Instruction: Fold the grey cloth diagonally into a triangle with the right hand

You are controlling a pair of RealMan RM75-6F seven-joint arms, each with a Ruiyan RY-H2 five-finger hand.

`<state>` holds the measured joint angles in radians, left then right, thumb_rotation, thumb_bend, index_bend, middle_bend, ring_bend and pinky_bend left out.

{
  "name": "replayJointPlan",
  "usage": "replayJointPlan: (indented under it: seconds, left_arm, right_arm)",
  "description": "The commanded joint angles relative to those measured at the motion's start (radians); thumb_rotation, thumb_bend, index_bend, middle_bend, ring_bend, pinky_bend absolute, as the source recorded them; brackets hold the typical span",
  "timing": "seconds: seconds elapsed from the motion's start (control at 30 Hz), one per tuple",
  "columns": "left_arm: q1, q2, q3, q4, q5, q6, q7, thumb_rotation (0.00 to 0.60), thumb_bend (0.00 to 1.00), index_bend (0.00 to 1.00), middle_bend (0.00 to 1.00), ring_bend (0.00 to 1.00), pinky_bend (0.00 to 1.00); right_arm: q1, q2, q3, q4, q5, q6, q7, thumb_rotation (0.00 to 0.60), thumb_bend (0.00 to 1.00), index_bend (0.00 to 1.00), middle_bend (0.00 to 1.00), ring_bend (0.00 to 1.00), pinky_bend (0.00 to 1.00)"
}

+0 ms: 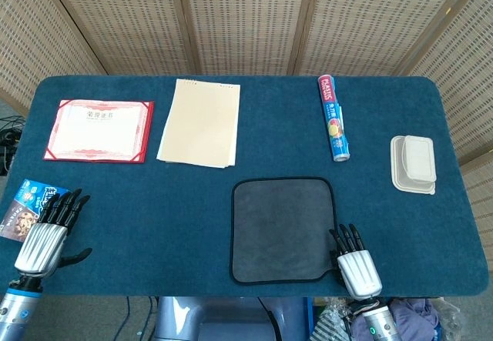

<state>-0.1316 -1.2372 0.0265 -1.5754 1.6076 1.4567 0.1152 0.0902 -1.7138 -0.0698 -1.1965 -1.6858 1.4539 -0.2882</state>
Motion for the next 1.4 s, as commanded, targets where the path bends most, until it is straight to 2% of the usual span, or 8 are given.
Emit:
replayJointPlan:
  seconds: [0.03,0.73,1.4]
  left_arm:
    - [-0.001,-0.001,0.0,0.001,-0.001,-0.002,0.001,0.6,0.16,0.0,0.0,0.0,0.0]
    - [-0.001,0.0,-0.002,0.002,-0.004,0.0,-0.006,0.6,0.16,0.0,0.0,0.0,0.0]
    - [-0.006,-0.006,-0.005,0.008,-0.016,-0.016,-0.003,0.6,0.16,0.0,0.0,0.0,0.0]
  right_arm:
    - [0.004,0.0,0.005,-0.004,0.003,-0.003,-0.001,0.6,0.44,0.63,0.19,0.0,0.0]
    - [0.112,0.01,0.083,-0.103,0.007,-0.073,-0.078,0.6,0.44,0.65,0.2,0.0,0.0]
    - [0.268,0.008,0.226,-0.17,0.11,-0.214,-0.206,0.6,0.44,0.66,0.2,0.0,0.0]
